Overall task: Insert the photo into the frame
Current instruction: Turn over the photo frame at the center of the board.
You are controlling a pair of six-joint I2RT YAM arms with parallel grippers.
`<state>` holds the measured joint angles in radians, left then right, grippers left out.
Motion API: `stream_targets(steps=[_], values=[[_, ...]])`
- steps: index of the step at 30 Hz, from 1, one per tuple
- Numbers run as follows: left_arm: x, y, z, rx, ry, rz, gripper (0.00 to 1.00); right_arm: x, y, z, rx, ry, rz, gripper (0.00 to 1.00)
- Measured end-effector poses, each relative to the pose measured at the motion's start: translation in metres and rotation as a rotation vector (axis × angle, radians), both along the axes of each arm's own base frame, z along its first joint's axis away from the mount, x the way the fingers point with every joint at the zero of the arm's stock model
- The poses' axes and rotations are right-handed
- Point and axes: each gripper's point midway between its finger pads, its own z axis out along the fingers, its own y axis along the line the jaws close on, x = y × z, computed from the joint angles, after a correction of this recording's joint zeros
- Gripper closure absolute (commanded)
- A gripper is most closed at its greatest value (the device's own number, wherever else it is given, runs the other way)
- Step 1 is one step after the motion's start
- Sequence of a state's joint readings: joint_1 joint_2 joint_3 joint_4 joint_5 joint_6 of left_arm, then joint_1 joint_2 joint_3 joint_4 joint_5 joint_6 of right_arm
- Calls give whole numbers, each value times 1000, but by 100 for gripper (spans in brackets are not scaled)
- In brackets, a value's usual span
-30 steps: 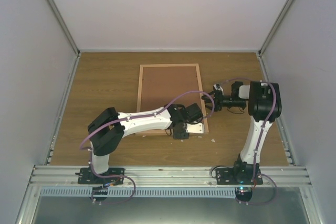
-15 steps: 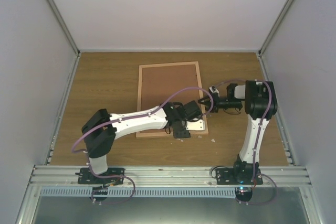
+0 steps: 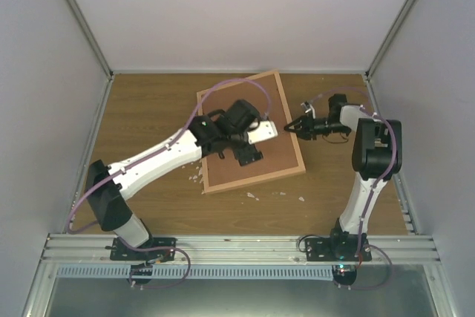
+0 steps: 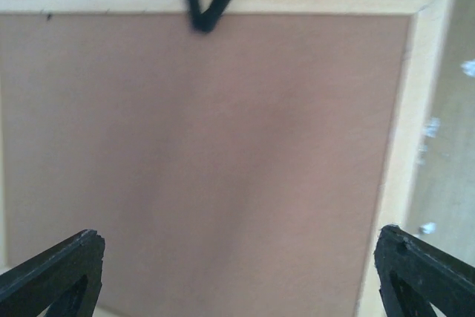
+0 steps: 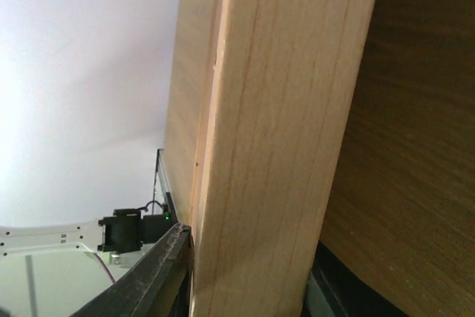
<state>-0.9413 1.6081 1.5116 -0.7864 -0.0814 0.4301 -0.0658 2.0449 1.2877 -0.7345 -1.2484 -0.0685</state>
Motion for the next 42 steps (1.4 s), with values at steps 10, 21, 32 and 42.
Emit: stream_targets(steps=[10,21,32,42], values=[[66,57,25,-60,-31,205,1,20,-12,65,-164,-65,-29,77],[111,113,63,-171,-69,404,1,46,-28,124,-319,-172,-66,93],[130,144,73,-235,-58,516,1,72,-39,210,-507,-533,-86,99],[156,217,81,-347,-20,719,1,43,35,252,-734,-908,71,99]])
